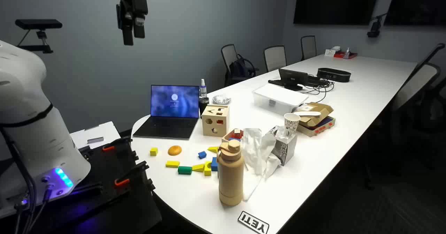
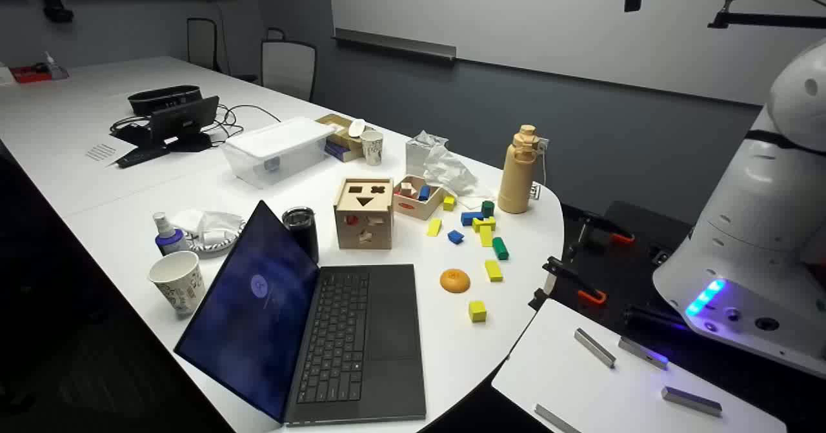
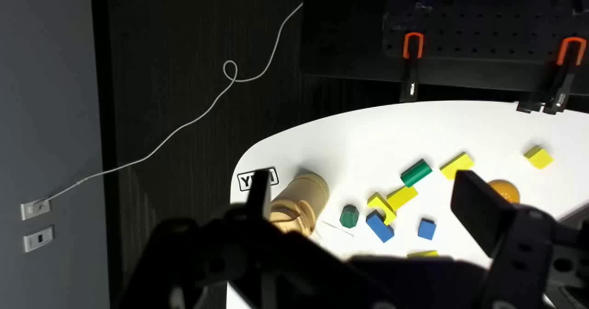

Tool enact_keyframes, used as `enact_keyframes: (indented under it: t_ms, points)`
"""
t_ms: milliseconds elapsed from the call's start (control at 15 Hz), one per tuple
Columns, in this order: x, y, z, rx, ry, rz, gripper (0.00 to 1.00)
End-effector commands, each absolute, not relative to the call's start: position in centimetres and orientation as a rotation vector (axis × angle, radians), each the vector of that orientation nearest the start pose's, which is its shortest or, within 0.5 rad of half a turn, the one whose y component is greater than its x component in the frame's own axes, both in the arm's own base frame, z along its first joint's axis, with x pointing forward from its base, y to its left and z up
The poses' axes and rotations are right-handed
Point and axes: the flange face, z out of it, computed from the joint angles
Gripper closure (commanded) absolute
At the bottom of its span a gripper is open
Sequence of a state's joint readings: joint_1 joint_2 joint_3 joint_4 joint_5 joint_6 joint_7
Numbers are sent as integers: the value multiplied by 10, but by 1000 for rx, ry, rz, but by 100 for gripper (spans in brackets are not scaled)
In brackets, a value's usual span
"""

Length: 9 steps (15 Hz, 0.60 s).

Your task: Use one napkin to wipe the laptop.

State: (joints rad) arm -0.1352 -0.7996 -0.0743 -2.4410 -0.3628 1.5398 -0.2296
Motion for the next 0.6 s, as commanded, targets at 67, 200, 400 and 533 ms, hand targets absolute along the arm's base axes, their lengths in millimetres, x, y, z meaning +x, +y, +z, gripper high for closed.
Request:
enact_keyframes:
  t_ms: [67, 200, 400, 533]
  points:
    - [290, -107, 557, -3426, -116, 262, 0]
    - [310, -109, 557, -3470, -242, 155, 0]
    - [357, -117, 544, -3534, -459, -100, 0]
    - [392, -125, 532, -3550, -596, -272, 0]
